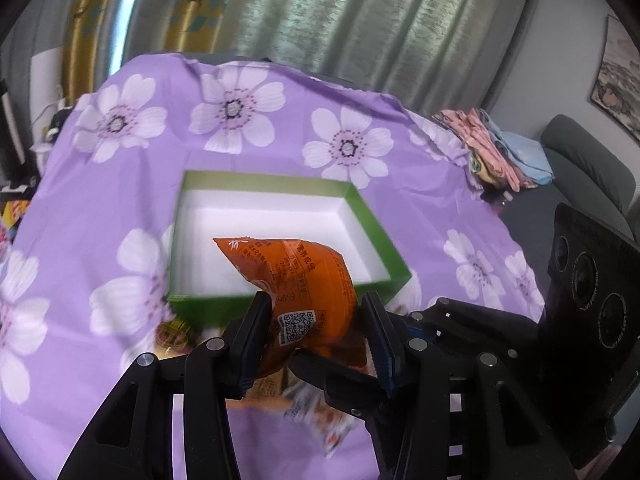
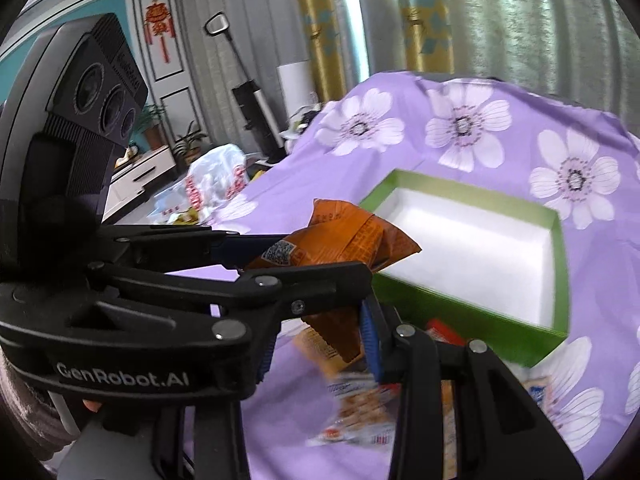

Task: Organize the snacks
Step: 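Carry the orange chip bag over the green box and release it inside, then move the right gripper back to the white peanut bag, then grasp the white peanut bag with the right gripper and lift it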

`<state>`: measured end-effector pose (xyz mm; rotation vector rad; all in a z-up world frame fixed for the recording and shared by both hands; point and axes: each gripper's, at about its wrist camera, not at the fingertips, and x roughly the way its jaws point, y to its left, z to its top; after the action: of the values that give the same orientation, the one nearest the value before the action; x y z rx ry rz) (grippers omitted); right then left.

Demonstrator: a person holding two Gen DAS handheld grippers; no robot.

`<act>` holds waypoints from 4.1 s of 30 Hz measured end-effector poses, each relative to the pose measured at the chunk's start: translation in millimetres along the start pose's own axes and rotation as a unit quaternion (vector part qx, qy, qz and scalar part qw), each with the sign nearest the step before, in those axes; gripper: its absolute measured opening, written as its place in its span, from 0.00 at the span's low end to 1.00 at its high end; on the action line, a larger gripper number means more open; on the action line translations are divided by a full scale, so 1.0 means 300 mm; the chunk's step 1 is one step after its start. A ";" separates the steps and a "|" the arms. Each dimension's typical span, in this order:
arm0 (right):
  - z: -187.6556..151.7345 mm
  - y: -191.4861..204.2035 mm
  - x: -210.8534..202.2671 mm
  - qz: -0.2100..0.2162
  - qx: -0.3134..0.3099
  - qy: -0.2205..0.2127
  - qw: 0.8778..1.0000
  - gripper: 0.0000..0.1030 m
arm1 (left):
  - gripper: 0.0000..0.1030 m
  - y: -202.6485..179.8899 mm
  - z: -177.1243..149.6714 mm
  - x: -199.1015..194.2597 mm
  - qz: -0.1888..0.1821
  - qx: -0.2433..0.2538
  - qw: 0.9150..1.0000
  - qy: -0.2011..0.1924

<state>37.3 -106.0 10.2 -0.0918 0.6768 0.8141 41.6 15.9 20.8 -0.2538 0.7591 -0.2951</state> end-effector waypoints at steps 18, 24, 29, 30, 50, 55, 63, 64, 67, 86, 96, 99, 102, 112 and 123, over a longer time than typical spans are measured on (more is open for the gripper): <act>0.059 -0.310 0.160 -0.062 0.044 0.023 0.997 0.62 | 0.65 0.018 0.147 0.336 -0.001 -0.043 0.998 0.047; 0.013 -0.366 0.115 -0.072 0.078 0.020 0.994 0.68 | 0.83 0.066 0.127 0.277 0.025 -0.055 0.997 0.037; -0.033 -0.348 0.039 -0.079 0.080 0.020 0.993 0.68 | 0.84 0.092 0.087 0.175 0.042 -0.065 0.997 0.021; -0.048 -0.335 0.017 -0.083 0.080 0.022 0.993 0.68 | 0.84 0.096 0.070 0.148 0.044 -0.067 0.997 0.018; -0.205 -0.104 -0.180 -0.077 0.044 0.020 0.996 0.70 | 0.85 0.025 -0.181 -0.028 0.048 -0.082 0.995 0.041; -0.230 -0.081 -0.181 -0.071 0.041 0.028 0.996 0.70 | 0.84 0.016 -0.227 -0.025 0.043 -0.091 0.994 0.052; -0.264 -0.044 -0.155 -0.060 0.035 0.044 0.997 0.70 | 0.84 0.011 -0.270 -0.001 0.040 -0.097 0.992 0.070; -0.267 -0.041 -0.153 -0.059 0.034 0.046 0.997 0.70 | 0.84 0.011 -0.274 0.001 0.038 -0.098 0.992 0.071; -0.275 -0.035 -0.141 -0.055 0.033 0.051 0.997 0.70 | 0.85 0.014 -0.281 0.011 0.036 -0.100 0.992 0.074; -0.325 -0.075 0.023 0.025 0.048 0.101 0.993 0.67 | 0.84 0.062 -0.342 0.123 0.014 -0.139 0.983 0.117; -0.304 -0.083 0.124 0.051 0.051 0.124 0.990 0.66 | 0.84 0.094 -0.347 0.178 -0.004 -0.159 0.979 0.131; -0.308 -0.066 0.137 0.051 0.049 0.127 0.989 0.56 | 0.77 0.097 -0.337 0.181 -0.017 -0.163 0.978 0.129; -0.309 -0.057 0.142 0.047 0.051 0.127 0.989 0.52 | 0.70 0.090 -0.337 0.192 -0.035 -0.163 0.977 0.134; -0.318 -0.036 0.124 0.024 0.050 0.123 0.991 0.45 | 0.57 0.084 -0.341 0.173 -0.070 -0.168 0.975 0.129; -0.295 0.005 -0.005 0.006 0.043 0.083 0.996 0.44 | 0.57 0.005 -0.308 0.054 -0.083 -0.140 0.983 0.090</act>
<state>-10.8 -134.7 -58.5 -0.0777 0.8698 0.7922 -12.2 0.6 -54.7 -0.5638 0.9607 -0.3721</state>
